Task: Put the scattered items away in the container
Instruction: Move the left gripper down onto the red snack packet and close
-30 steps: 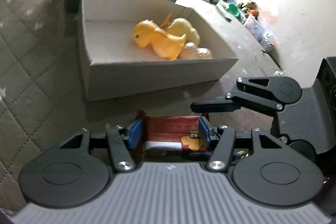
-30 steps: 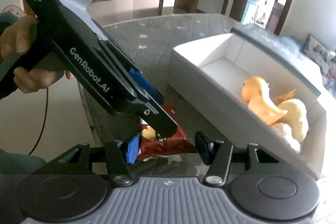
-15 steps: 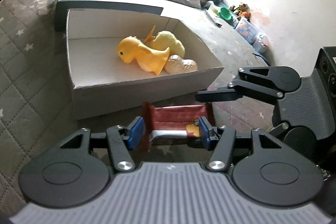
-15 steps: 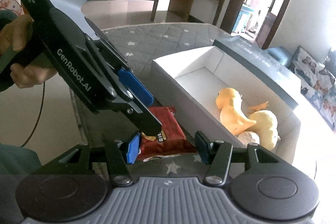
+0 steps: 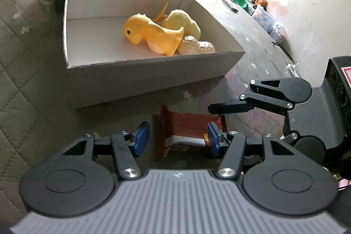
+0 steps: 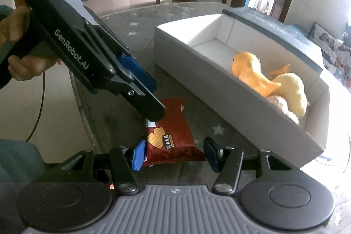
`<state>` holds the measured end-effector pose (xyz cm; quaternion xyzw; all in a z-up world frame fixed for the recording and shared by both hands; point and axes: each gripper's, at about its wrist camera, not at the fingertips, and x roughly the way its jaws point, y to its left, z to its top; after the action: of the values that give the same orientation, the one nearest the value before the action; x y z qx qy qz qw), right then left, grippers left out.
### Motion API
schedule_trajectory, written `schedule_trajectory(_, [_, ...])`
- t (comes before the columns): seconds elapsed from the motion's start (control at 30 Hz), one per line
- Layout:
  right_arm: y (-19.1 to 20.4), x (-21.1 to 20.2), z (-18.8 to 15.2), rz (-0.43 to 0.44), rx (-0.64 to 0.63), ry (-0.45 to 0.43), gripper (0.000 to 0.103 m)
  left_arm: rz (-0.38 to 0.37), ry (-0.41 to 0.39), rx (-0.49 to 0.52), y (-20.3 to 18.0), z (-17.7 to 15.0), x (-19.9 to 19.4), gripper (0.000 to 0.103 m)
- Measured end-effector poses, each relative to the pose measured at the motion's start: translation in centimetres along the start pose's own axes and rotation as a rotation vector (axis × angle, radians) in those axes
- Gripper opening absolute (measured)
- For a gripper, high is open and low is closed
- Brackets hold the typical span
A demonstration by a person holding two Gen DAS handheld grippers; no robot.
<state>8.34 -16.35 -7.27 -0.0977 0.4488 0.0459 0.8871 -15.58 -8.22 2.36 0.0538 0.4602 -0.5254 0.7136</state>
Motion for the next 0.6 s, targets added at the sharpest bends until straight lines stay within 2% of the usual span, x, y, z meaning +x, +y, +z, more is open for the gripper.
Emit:
schedule_trajectory(0.17, [0.1,-0.7,-0.4,-0.014,0.015,-0.015,0.058,-0.004,0.022,-0.001,-0.2,0.0,0.9,0.058])
schedule_trajectory(0.23, [0.0,-0.9,-0.6,-0.015,0.03,-0.008,0.066,-0.006,0.031,-0.003,-0.3,0.1,1.3,0.058])
schedule_trajectory(0.3, [-0.1,-1.1,-1.0,-0.021,0.047,0.0,0.07,-0.007,0.033,0.002,-0.5,0.1,1.4,0.058])
schedule_trajectory(0.4, [-0.5,-0.9,-1.5,-0.014,0.09,0.02,0.067,-0.009,0.033,0.0,-0.6,0.2,1.6,0.058])
schedule_trajectory(0.43, [-0.6,-0.8,-1.6,-0.003,0.109,0.029,0.061,-0.008,0.034,0.0,-0.6,0.3,1.7,0.058])
schedule_trajectory(0.5, [-0.8,-0.7,-1.8,0.011,0.139,0.029,0.058,-0.01,0.036,0.0,-0.8,0.3,1.8,0.058])
schedule_trajectory(0.6, [-0.8,-0.7,-1.8,0.011,0.157,0.018,0.047,-0.02,0.042,0.004,-1.2,0.3,2.0,0.058])
